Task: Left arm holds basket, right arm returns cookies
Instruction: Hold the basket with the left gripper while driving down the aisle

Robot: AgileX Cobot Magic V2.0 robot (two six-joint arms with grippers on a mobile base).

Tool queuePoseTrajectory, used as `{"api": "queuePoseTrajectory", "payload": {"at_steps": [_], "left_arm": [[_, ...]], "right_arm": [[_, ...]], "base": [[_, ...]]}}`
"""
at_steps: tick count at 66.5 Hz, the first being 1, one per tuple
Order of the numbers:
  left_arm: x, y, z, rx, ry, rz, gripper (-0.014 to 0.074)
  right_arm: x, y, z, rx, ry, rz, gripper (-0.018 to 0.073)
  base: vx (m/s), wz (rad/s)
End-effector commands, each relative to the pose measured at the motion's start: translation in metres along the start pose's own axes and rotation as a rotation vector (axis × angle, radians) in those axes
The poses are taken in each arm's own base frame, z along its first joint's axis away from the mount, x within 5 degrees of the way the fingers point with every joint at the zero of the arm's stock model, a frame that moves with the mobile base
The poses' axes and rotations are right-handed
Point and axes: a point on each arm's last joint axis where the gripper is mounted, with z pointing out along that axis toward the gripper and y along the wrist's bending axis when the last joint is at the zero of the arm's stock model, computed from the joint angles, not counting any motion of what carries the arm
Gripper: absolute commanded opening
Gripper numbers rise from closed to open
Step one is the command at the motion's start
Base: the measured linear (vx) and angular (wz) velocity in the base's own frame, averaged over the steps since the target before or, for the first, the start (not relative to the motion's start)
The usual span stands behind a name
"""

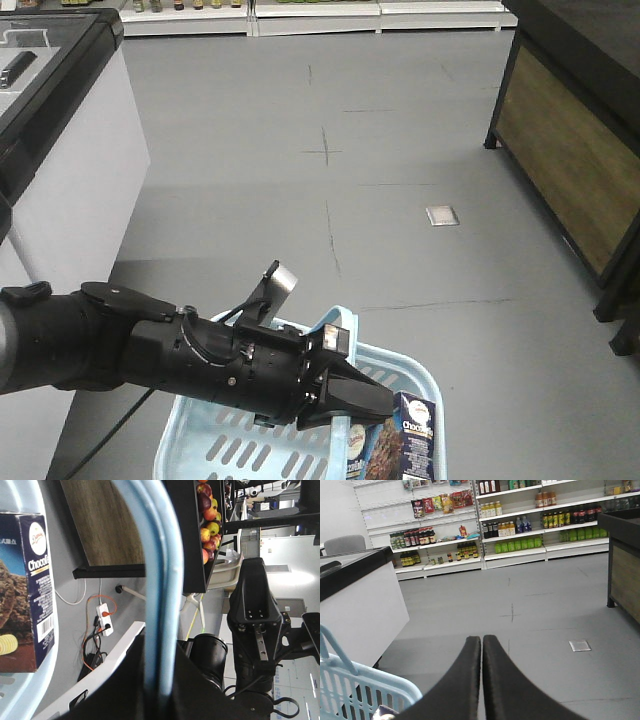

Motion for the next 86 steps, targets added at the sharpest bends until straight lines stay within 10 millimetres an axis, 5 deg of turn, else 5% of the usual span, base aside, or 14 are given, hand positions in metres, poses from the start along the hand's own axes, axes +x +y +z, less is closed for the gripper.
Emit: {"api": "queuePoseTrajectory", "payload": {"at_steps": [1, 86], "left_arm": [[0.0001, -0.0299, -0.008, 0.13, -0.012, 0.027, -0.0007], [0.0001, -0.0299, -0.008, 0.13, -0.012, 0.027, -0.0007]], "right_arm": [[-0.008, 0.0011, -0.0009, -0.01, -0.085, -0.008, -0.0008], [-0.008, 0.0011, -0.0009, -0.01, -0.085, -0.008, -0.0008]], "base": [[0.27, 0.03], [0.31, 0.02]]}}
